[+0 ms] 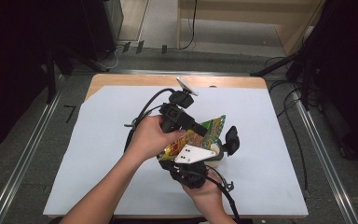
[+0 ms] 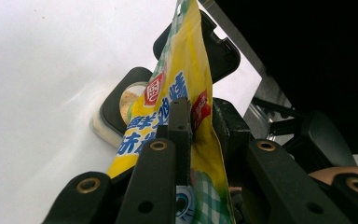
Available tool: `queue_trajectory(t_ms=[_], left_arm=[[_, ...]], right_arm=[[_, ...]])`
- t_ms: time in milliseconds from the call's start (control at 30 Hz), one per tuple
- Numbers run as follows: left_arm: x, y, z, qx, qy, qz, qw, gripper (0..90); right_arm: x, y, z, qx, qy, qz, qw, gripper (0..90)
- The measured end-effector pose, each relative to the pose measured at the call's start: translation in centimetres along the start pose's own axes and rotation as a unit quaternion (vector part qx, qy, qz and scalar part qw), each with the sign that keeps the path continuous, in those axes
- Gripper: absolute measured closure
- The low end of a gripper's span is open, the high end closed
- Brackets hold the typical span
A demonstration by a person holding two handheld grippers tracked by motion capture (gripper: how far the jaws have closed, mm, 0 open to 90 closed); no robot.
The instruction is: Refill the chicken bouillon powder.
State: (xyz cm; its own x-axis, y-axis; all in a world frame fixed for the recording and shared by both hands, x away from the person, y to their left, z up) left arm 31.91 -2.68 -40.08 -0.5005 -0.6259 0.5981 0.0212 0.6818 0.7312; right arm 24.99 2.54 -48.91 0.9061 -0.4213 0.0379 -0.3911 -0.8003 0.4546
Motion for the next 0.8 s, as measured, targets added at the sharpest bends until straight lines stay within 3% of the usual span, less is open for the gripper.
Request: queue_trajectory(t_ms=[267, 600, 800], left_arm=[[-0.3, 0.26, 0.07, 0.008, 0.006, 0.014, 0.9999, 79.4], [0.27, 0.16, -0.17, 0.008, -0.007, -0.001, 0.9999, 80.5], [-0.05, 0.41, 0.2, 0.019, -0.009, 0.013, 0.9997, 80.4]], right_arm=[[-0.18, -0.42, 0.09, -0.003, 0.005, 0.006, 1.0, 88.7], [-0.06, -0.19, -0.4, 0.006, 0.003, 0.01, 0.9999, 88.6], [-0.21, -0.32, -0.04, 0.001, 0.012, 0.01, 0.9999, 88.1]])
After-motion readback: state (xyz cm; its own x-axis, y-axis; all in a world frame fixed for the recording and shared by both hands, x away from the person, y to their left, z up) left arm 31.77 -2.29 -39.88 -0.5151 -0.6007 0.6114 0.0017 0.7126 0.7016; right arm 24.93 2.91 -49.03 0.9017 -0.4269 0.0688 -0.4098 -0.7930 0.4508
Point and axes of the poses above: each handheld gripper's, and its own axes: y roughly backward along the jaws, z roughly out of its underside, x roughly to its right, the point moved 10 cm from there along -y, roughly forward along the jaws, and after that the axes turned 12 degrees about y, right-handed, at the moved point
